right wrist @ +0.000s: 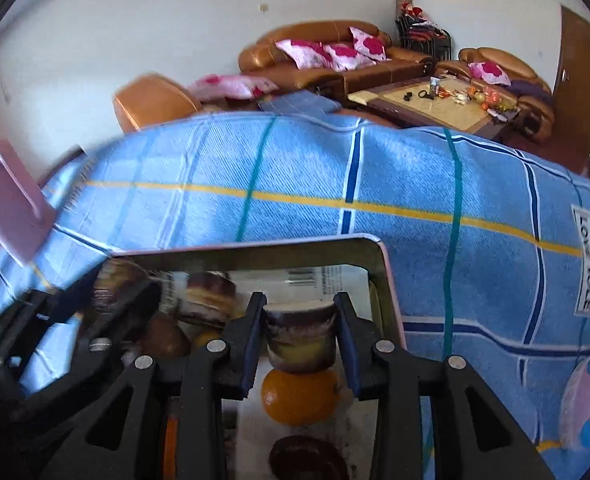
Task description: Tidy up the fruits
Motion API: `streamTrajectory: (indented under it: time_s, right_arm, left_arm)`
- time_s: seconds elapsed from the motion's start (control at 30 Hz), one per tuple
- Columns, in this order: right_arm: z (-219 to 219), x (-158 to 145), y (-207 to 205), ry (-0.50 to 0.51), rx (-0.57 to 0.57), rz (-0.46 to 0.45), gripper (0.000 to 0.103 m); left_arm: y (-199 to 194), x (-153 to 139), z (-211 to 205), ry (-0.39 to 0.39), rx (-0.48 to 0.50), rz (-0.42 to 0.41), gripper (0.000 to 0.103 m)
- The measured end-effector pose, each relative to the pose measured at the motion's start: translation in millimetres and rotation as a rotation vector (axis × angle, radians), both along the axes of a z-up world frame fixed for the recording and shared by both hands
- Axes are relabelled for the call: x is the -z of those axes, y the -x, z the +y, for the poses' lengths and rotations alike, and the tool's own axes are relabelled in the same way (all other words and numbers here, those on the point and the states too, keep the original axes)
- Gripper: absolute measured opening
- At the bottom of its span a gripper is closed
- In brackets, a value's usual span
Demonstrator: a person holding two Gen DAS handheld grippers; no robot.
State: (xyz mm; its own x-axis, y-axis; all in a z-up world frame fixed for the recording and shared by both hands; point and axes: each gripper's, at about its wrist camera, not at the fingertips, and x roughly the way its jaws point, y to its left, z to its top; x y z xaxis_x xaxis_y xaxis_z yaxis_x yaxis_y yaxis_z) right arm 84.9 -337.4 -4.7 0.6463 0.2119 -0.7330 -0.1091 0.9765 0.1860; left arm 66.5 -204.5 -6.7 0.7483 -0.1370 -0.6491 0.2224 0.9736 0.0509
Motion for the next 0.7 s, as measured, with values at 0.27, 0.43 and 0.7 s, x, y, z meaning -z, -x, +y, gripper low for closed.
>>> streamTrajectory:
  time_s: [0.27, 0.43, 0.7]
  right_arm:
    - [-20.1, -11.0, 37.2, -0.316, 0.066, -0.119, 0.063]
    - [-29.4, -16.4, 58.2, -0.288, 0.216, -0.182, 0.063]
    - [-36.2, -15.1, 90.1, -0.166, 0.404, -0.275, 0.063]
  left_arm:
    - [17.6, 2.3, -20.7, -0.095, 0.103, -0.015, 0.04]
    - [26.3, 0.8, -30.6, -0.095, 0.151, -0.021, 0.042]
    - [49.4, -10.2, -20.1, -0.061, 0.068, -0.145, 0.098]
